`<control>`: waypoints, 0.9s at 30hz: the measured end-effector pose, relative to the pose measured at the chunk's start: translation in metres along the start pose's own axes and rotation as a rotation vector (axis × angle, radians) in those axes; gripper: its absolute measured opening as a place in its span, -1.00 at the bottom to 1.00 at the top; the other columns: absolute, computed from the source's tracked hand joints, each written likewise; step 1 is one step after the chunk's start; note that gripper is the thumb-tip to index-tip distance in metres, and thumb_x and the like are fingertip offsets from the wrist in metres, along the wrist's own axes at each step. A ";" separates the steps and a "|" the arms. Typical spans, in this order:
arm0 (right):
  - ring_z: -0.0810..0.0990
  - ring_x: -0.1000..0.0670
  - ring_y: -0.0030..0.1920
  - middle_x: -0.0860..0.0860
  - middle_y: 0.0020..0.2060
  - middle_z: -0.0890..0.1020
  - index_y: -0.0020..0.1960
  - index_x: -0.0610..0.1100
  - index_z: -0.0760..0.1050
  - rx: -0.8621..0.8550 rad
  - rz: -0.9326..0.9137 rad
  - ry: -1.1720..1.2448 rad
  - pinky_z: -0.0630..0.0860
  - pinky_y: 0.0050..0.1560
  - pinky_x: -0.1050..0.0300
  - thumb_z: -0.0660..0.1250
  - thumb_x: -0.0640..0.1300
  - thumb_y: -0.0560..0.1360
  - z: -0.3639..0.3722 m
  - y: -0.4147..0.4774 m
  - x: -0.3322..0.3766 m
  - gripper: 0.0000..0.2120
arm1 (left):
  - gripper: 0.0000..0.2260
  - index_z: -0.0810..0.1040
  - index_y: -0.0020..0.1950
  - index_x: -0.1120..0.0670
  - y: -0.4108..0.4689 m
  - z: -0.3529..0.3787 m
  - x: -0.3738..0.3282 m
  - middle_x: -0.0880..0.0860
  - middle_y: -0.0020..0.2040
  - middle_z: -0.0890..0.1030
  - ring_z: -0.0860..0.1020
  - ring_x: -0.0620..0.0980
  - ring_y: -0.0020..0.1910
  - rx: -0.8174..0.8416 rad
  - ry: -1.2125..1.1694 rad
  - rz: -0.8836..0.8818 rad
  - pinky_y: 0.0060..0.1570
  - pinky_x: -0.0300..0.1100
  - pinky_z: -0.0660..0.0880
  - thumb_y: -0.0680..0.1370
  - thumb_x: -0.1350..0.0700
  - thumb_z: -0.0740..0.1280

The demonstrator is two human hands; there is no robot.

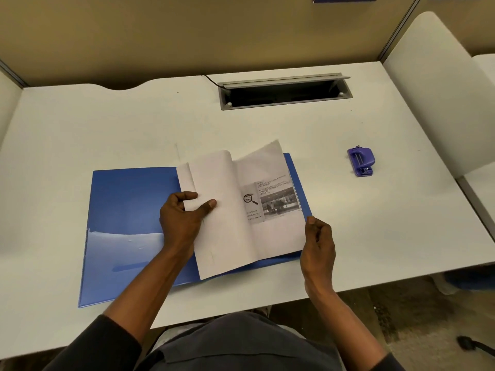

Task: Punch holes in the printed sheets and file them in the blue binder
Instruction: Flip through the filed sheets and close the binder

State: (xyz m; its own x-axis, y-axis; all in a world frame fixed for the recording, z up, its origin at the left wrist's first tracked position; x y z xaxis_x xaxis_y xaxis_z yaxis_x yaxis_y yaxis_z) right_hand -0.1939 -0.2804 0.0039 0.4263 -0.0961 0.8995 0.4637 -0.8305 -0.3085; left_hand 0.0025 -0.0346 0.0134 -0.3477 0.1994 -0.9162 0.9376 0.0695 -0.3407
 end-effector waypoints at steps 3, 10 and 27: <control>0.54 0.16 -0.09 0.18 -0.07 0.56 0.19 -0.03 0.45 -0.003 0.008 -0.006 0.43 -0.09 0.33 0.18 0.06 0.69 0.001 0.000 -0.005 -0.80 | -0.55 0.65 0.07 0.04 0.002 0.000 0.001 -0.04 -0.02 0.66 0.63 -0.08 -0.03 -0.018 0.035 0.005 -0.10 -0.20 0.55 0.30 -0.04 0.72; 0.54 0.17 -0.07 0.18 -0.06 0.57 0.17 0.00 0.46 -0.020 0.043 0.006 0.40 -0.09 0.36 0.16 0.08 0.71 0.001 -0.001 -0.009 -0.80 | -0.72 0.77 -0.05 0.09 0.000 0.008 0.000 -0.07 -0.07 0.75 0.67 -0.17 -0.06 0.072 -0.118 -0.030 0.00 -0.32 0.59 0.63 -0.09 0.41; 0.54 0.17 -0.04 0.17 -0.03 0.56 0.18 0.00 0.43 -0.046 0.074 -0.004 0.41 -0.06 0.31 0.13 0.11 0.71 -0.005 0.007 -0.019 -0.77 | -0.80 0.71 0.14 0.10 0.001 0.003 -0.002 0.02 -0.04 0.78 0.74 -0.02 -0.06 0.048 -0.080 0.000 0.14 0.11 0.69 0.54 0.14 0.56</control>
State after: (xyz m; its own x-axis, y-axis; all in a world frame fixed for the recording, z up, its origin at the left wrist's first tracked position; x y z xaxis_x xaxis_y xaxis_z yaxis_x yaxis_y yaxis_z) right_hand -0.2028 -0.2871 -0.0133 0.4611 -0.1557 0.8736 0.3945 -0.8459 -0.3590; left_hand 0.0045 -0.0377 0.0139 -0.3490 0.1209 -0.9293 0.9369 0.0220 -0.3490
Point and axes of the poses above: each hand's wrist, its own y-axis towards the middle knuckle, its own z-axis out of the palm, x = y × z, the point moved 5 cm from there along y, towards the middle knuckle
